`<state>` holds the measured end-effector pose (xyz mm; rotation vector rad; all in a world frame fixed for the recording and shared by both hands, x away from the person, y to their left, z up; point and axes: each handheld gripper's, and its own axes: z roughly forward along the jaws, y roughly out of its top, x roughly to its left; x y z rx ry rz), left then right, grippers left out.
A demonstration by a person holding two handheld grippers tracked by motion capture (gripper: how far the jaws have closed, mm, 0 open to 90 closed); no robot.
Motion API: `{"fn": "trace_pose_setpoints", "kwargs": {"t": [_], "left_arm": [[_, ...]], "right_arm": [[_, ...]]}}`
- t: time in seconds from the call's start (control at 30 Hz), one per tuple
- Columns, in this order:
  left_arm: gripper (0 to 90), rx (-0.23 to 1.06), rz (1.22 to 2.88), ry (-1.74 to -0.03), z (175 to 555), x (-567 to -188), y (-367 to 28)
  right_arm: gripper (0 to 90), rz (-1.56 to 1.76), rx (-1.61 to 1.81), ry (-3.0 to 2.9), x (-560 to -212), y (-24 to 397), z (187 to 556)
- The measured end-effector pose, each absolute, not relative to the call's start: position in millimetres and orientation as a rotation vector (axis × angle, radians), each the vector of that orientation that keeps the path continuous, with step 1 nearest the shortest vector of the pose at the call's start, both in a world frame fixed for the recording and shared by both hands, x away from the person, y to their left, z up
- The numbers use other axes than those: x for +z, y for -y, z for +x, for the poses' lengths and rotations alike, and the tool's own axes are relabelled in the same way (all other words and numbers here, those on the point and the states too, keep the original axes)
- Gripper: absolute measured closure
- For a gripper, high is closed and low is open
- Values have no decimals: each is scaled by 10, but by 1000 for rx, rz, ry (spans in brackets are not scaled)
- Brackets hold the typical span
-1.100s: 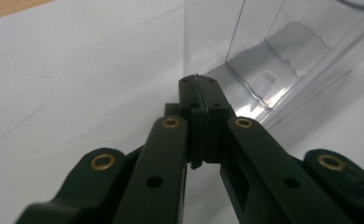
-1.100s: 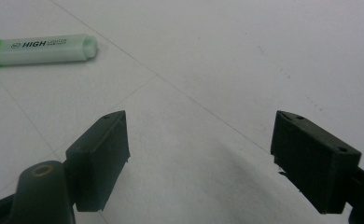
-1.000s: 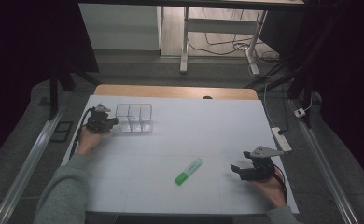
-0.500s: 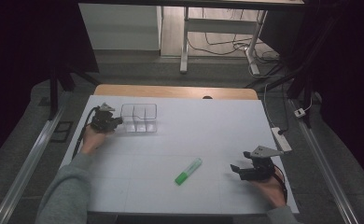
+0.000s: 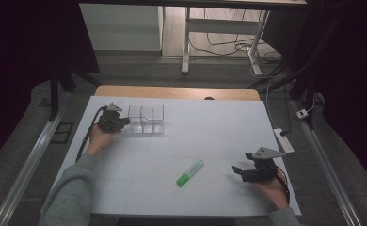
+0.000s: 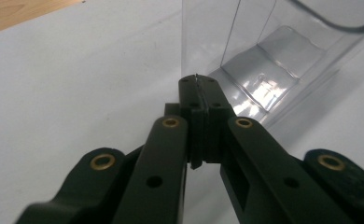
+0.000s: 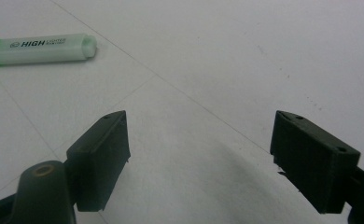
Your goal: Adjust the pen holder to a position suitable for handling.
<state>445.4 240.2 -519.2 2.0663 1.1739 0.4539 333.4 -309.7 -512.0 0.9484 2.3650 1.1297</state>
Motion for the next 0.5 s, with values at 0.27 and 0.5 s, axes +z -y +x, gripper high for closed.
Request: {"fn": "trace_pose_setpoints", "kwargs": {"t": [0.27,0.5], "left_arm": [[888,441,2068,-1160,4489,-5197,-2314],[887,437,2082,-1137,4512,-5181,-2193]], "right_arm": [[198,950,1129,-2366,-5121,3098,3335],[197,952,1128,-2362,-5121,3099,3337]]}}
